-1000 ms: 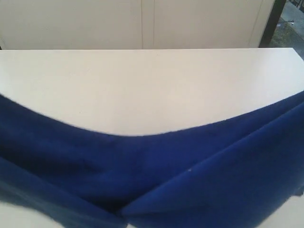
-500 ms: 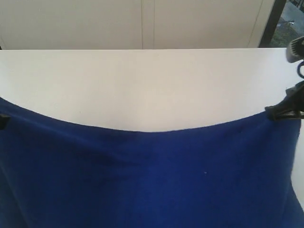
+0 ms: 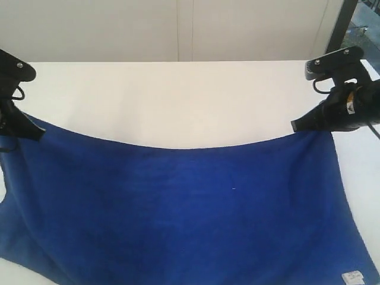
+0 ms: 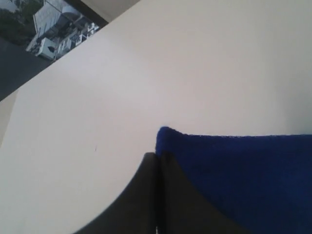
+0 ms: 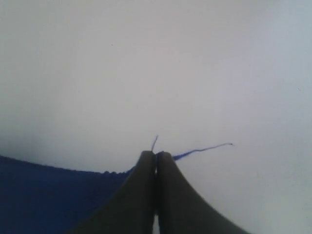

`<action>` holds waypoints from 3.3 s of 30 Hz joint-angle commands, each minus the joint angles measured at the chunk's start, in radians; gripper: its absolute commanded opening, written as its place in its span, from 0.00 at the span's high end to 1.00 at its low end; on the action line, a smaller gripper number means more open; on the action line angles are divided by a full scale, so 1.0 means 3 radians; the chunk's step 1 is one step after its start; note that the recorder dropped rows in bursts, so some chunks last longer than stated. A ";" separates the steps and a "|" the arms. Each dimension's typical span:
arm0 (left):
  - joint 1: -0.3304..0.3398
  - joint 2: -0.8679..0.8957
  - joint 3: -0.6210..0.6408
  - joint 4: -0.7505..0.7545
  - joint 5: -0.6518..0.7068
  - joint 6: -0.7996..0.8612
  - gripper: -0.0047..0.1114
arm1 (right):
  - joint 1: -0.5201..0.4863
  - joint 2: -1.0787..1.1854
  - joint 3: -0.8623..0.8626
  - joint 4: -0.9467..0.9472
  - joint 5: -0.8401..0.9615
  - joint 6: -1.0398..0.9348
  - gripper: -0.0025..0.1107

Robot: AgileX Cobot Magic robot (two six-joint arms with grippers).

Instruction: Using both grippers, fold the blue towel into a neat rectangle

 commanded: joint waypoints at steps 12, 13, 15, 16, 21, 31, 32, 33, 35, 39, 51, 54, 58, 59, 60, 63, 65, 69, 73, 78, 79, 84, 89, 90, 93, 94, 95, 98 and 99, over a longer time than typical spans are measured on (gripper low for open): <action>0.0145 0.1058 -0.1035 0.0118 -0.0210 -0.0129 0.96 | -0.0307 0.0727 -0.0654 -0.0042 -0.0160 0.0021 0.98; 0.0151 0.1107 -0.1078 0.0118 -0.0148 -0.0129 0.96 | -0.0326 0.0741 -0.0680 -0.0042 -0.0183 0.0020 0.98; 0.0184 0.1182 -0.1136 0.0118 -0.0147 -0.0182 0.96 | -0.0349 0.0781 -0.0719 -0.0042 -0.0215 0.0020 0.98; 0.0210 0.1223 -0.1158 0.0118 -0.0191 -0.0255 0.96 | -0.0358 0.0812 -0.0725 -0.0042 -0.0241 0.0020 0.98; 0.0339 0.1342 -0.1188 0.0118 -0.0329 -0.0654 0.96 | -0.0358 0.0988 -0.0798 -0.0032 -0.0355 0.0020 0.98; 0.0466 0.1523 -0.1279 0.0118 -0.0500 -0.0819 0.96 | -0.0372 0.1229 -0.1022 -0.0032 -0.0305 0.0020 0.98; 0.0466 0.1531 -0.1297 0.0118 -0.0490 -0.0819 0.96 | -0.0372 0.1254 -0.1047 -0.0032 -0.0290 0.0020 0.98; 0.0466 0.1531 -0.1303 0.0118 -0.0480 -0.0819 0.96 | -0.0372 0.1260 -0.1061 -0.0032 -0.0283 0.0020 0.98; 0.0466 0.1531 -0.1335 0.0118 -0.0444 -0.0811 0.96 | -0.0372 0.1283 -0.1102 -0.0032 -0.0268 0.0020 0.98; 0.0470 0.1531 -0.1414 0.0118 -0.0449 -0.0811 0.96 | -0.0372 0.1328 -0.1194 -0.0032 -0.0251 0.0020 0.98; 0.0470 0.1540 -0.1454 0.0118 -0.0323 -0.0811 0.82 | -0.0372 0.1445 -0.1259 -0.0032 -0.0257 0.0020 0.96; 0.0470 0.1540 -0.1454 0.0118 -0.0291 -0.0811 0.64 | -0.0372 0.1445 -0.1259 -0.0032 -0.0263 0.0020 0.84; 0.0470 0.1540 -0.1454 0.0118 -0.0214 -0.0811 0.50 | -0.0372 0.1445 -0.1259 -0.0032 -0.0256 0.0020 0.66; 0.0470 0.1540 -0.1454 0.0118 -0.0191 -0.0811 0.49 | -0.0372 0.1445 -0.1259 -0.0032 -0.0250 0.0020 0.62; 0.0470 0.1540 -0.1454 0.0118 -0.0148 -0.0790 0.48 | -0.0372 0.1445 -0.1259 -0.0032 -0.0225 0.0020 0.58; 0.0470 0.1515 -0.1454 0.0118 -0.0001 -0.0680 0.48 | -0.0372 0.1373 -0.1259 -0.0032 -0.0092 0.0020 0.54; 0.0470 0.1458 -0.1454 0.0118 0.0047 -0.0561 0.48 | -0.0372 0.1290 -0.1259 -0.0032 0.0036 0.0026 0.54; 0.0470 0.1282 -0.1454 -0.0230 0.0016 -0.0262 0.49 | -0.0372 0.1070 -0.1259 0.0023 0.0322 0.0027 0.57; 0.0470 0.1093 -0.1454 -0.0977 -0.0180 0.0396 0.54 | -0.0360 0.0856 -0.1259 0.0278 0.0608 0.0027 0.70; 0.0470 0.0873 -0.1454 -0.2155 -0.0024 0.1611 0.76 | -0.0360 0.0581 -0.1142 0.0653 0.0928 -0.0157 0.96; 0.0470 0.0847 -0.1454 -0.2353 0.0034 0.1765 0.79 | -0.0360 0.0541 -0.1097 0.0743 0.0943 -0.0239 0.98; 0.0470 0.0734 -0.1407 -0.3457 0.0364 0.2808 0.96 | -0.0301 0.0386 -0.0803 0.1329 0.1269 -0.0709 0.98; 0.0470 0.0388 -0.0809 -0.4417 0.0359 0.3552 0.96 | 0.0004 0.0027 -0.0259 0.1524 0.1559 -0.0738 0.98; 0.0470 0.0300 -0.0692 -0.4417 0.0332 0.3552 0.96 | 0.0038 -0.0057 -0.0199 0.1524 0.1598 -0.0738 0.98; 0.0470 -0.0089 -0.0191 -0.4417 0.0008 0.3524 0.96 | 0.0096 -0.0368 0.0192 0.1540 0.1621 -0.0732 0.98; 0.0470 -0.0133 -0.0071 -0.4417 -0.0123 0.3524 0.96 | 0.0096 -0.0385 0.0313 0.1540 0.1520 -0.0725 0.98; 0.0470 -0.0139 0.0032 -0.4417 -0.0259 0.3524 0.96 | 0.0096 -0.0385 0.0419 0.1570 0.1405 -0.0725 0.98; 0.0470 -0.0139 0.0208 -0.4410 -0.0704 0.3524 0.96 | 0.0096 -0.0343 0.0573 0.1710 0.1165 -0.0725 0.98; 0.0470 -0.0132 0.0214 -0.4395 -0.0759 0.3524 0.96 | 0.0096 -0.0307 0.0607 0.1703 0.1154 -0.0725 0.98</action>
